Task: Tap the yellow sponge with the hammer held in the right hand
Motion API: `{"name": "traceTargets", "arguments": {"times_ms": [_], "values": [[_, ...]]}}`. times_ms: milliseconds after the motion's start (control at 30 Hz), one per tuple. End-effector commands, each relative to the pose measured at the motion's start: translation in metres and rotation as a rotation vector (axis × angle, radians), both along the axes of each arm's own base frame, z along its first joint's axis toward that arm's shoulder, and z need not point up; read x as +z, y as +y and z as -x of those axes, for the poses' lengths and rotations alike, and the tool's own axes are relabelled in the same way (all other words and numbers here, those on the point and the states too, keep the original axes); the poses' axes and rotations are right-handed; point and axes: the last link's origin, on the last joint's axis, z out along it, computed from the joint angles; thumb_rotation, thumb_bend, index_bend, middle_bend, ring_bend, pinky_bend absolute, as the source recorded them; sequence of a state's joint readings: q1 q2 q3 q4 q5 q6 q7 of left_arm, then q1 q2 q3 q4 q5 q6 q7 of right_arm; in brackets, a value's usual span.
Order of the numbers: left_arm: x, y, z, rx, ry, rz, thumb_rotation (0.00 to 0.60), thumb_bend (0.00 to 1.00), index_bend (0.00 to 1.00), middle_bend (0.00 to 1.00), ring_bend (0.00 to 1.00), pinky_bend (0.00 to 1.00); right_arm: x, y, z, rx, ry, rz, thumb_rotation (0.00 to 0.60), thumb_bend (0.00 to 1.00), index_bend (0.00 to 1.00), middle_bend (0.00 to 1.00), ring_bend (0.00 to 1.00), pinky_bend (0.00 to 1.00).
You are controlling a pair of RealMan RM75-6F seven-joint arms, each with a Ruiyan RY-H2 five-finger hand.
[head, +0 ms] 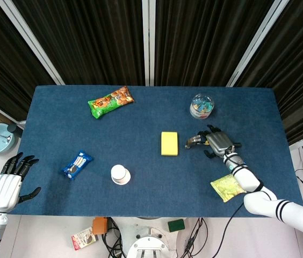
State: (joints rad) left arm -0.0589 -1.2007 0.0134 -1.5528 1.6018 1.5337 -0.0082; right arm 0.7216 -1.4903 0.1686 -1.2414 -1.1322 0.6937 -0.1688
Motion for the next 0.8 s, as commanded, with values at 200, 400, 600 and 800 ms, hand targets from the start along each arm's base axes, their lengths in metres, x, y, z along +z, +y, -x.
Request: {"name": "traceTargets", "arguments": {"times_ms": [200, 400, 600, 800], "values": [[-0.001, 0.000, 0.004, 0.006, -0.003, 0.002, 0.600, 0.15, 0.20, 0.17, 0.05, 0.11, -0.005, -0.003, 0.001, -0.031, -0.066, 0.003, 0.600, 0.48, 0.35, 0.33, 0.11, 0.24], [0.001, -0.003, 0.006, 0.011, -0.005, -0.006, 0.600, 0.15, 0.20, 0.17, 0.05, 0.11, -0.010, -0.005, 0.001, -0.027, -0.069, -0.002, 0.600, 0.49, 0.38, 0.35, 0.13, 0.24], [0.001, -0.005, 0.008, 0.017, -0.006, -0.008, 0.600, 0.15, 0.20, 0.17, 0.05, 0.11, -0.014, -0.004, 0.003, -0.026, -0.067, -0.006, 0.600, 0.51, 0.43, 0.39, 0.17, 0.26], [0.002, -0.006, 0.009, 0.021, -0.007, -0.012, 0.600, 0.15, 0.20, 0.17, 0.05, 0.11, -0.015, -0.004, 0.005, -0.029, -0.067, -0.002, 0.600, 0.56, 0.47, 0.42, 0.20, 0.28]]}}
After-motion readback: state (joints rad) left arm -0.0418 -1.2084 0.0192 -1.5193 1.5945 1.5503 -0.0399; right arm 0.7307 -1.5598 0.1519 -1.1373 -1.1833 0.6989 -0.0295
